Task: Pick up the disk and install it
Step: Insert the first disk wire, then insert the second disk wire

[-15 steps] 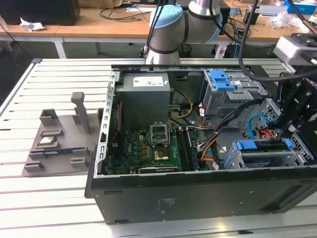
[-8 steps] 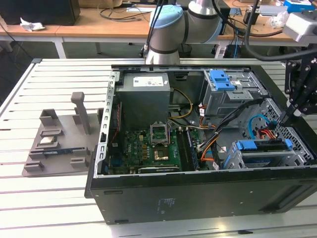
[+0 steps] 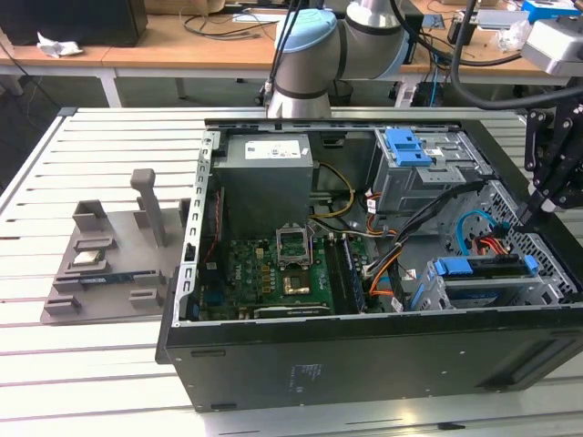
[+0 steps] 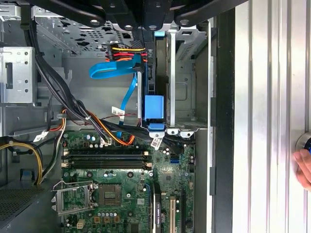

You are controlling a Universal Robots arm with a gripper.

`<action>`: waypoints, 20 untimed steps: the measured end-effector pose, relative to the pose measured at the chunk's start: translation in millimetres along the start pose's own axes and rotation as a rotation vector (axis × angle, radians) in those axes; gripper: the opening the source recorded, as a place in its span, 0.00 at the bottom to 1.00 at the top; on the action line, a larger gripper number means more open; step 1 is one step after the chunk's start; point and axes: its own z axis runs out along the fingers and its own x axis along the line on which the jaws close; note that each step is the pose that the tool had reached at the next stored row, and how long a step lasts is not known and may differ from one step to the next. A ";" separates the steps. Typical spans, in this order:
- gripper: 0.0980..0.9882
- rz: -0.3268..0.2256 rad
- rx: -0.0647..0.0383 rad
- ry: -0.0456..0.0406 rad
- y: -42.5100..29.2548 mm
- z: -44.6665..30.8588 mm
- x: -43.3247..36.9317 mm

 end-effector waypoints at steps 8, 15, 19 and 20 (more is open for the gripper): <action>0.01 0.000 0.000 0.0000 -0.1 0.0 0.0; 0.23 -0.001 0.000 0.0003 2.5 0.0 0.0; 0.23 -0.004 0.000 -0.0001 13.1 3.5 -0.1; 0.23 -0.008 0.000 0.0005 15.1 9.0 -0.4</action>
